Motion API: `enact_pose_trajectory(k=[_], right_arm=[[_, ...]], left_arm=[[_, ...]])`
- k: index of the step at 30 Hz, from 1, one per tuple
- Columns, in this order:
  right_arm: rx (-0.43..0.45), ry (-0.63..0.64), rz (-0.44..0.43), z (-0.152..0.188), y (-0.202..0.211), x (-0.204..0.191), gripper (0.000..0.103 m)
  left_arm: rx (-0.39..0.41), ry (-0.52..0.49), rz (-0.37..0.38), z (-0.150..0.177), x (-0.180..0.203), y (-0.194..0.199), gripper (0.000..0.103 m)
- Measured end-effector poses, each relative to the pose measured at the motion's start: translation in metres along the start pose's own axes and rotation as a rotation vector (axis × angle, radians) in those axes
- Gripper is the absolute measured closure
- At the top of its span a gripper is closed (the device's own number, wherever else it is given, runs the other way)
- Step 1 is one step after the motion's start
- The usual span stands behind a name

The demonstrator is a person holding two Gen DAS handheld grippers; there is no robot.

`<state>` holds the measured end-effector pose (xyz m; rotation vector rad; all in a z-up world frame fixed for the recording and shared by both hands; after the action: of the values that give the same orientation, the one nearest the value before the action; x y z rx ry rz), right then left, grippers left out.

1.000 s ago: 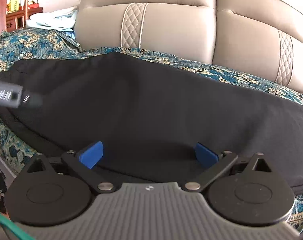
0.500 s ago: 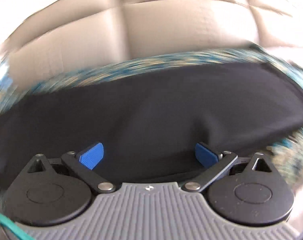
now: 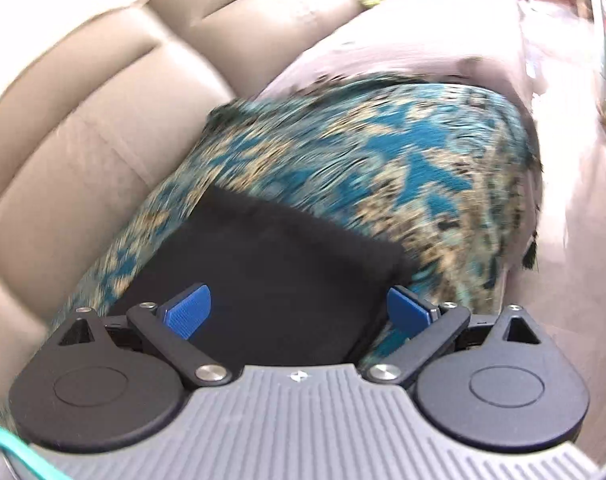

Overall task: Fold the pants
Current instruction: 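Open both grippers and release the folded trousers, then grasp the trouser edge with the right gripper and lift it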

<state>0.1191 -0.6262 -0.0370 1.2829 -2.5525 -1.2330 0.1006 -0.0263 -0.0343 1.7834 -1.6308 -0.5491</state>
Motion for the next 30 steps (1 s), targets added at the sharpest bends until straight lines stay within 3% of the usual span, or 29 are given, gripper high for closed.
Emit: enact_pose_trajectory(k=[6, 10, 14, 22, 24, 26, 30], right_arm=[[-0.016, -0.095, 0.043, -0.005, -0.009, 0.033, 0.002], [-0.059, -0.118, -0.023, 0.002, -0.016, 0.030, 0.008], [-0.046, -0.141, -0.070, 0.003, -0.014, 0.026, 0.013], [-0.046, -0.128, -0.055, 0.003, -0.010, 0.028, 0.055], [-0.051, -0.103, -0.050, 0.004, -0.010, 0.022, 0.057], [-0.037, -0.071, -0.039, 0.004, -0.014, 0.018, 0.046], [0.003, -0.037, 0.023, -0.004, -0.025, 0.019, 0.050]], left_arm=[[-0.012, 0.010, -0.005, -0.001, 0.001, -0.003, 0.007], [-0.010, 0.012, -0.009, 0.000, 0.001, -0.005, 0.005], [-0.013, 0.011, -0.011, -0.001, 0.001, -0.005, 0.005], [-0.024, 0.007, -0.012, 0.000, 0.002, -0.006, 0.005], [-0.030, 0.006, -0.013, 0.000, 0.002, -0.007, 0.005], [-0.041, 0.006, -0.011, 0.000, 0.001, -0.007, 0.005], [-0.067, 0.003, -0.007, -0.002, 0.000, -0.009, 0.005]])
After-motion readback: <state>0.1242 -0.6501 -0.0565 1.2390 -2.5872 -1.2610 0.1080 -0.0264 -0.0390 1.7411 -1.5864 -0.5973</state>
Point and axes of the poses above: each gripper's, at about its wrist camera, not at the fingertips, and y roughly against the way its jaws point, x to its right, z to its underside, the point moved 10 cm from there along -y, roughly the way its jaws point, and after that the axes turned 12 degrees about y, right-handed, at the moved point
